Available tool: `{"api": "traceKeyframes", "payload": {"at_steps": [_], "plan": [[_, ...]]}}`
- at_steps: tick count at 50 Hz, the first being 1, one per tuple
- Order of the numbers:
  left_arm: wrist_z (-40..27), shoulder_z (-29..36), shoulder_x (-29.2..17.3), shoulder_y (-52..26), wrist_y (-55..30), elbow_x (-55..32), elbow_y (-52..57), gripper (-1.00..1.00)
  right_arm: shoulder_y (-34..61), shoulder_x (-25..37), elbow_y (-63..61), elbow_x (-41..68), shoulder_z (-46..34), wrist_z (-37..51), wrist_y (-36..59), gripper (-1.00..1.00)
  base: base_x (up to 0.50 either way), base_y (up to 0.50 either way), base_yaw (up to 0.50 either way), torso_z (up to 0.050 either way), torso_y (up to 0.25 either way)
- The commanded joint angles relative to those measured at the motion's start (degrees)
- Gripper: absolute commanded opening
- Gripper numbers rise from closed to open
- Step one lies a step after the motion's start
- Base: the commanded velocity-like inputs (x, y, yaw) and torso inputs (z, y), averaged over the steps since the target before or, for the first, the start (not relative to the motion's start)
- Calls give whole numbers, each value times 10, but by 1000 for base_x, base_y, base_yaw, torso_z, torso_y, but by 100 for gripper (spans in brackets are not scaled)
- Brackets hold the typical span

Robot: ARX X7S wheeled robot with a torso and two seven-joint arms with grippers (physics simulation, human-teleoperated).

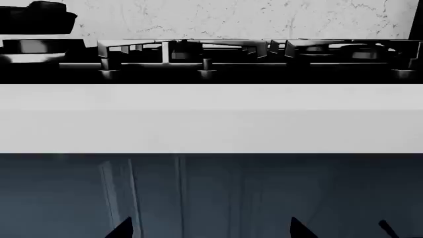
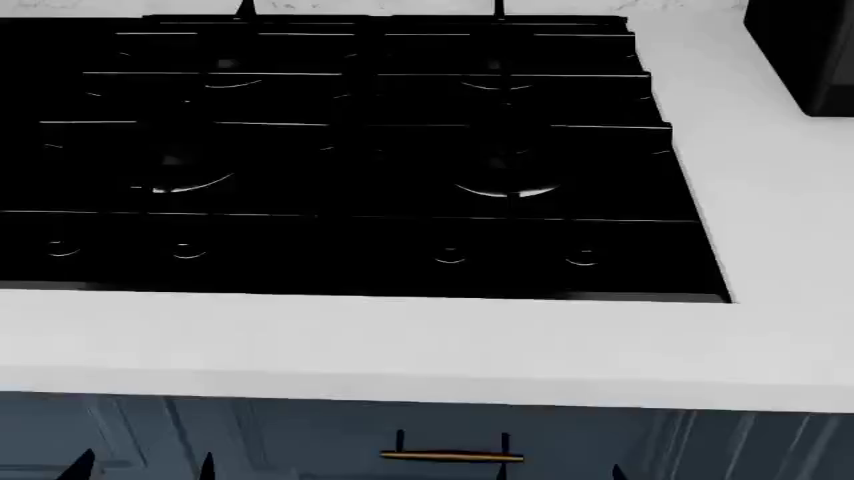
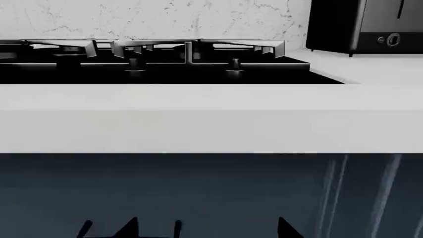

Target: Pick up the pan and dump the vegetables in it onto the plate. Then return the pan to the stove.

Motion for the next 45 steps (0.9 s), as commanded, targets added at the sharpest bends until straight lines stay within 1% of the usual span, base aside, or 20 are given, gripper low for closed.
{"api": "traceKeyframes", "payload": {"at_steps": [1,11,27,31,45], "plan": [[-12,12,-10,-1,2,-10,-2,100,-1,6,-1,6,-8,8,0,100,0,0,0,0,0],[-29,30,-28,1,-1,-28,2,100,1,25,-2,27,-33,27,1,100,0,0,0,0,0],[-49,50,-41,2,3,-36,9,100,0,40,-1,43,-50,43,-2,100,0,0,0,0,0],[-51,58,-45,5,16,-30,9,100,0,42,-3,47,-53,47,-2,100,0,0,0,0,0],[-64,66,-53,4,18,-40,13,100,1,51,-3,52,-64,59,-4,100,0,0,0,0,0]]}}
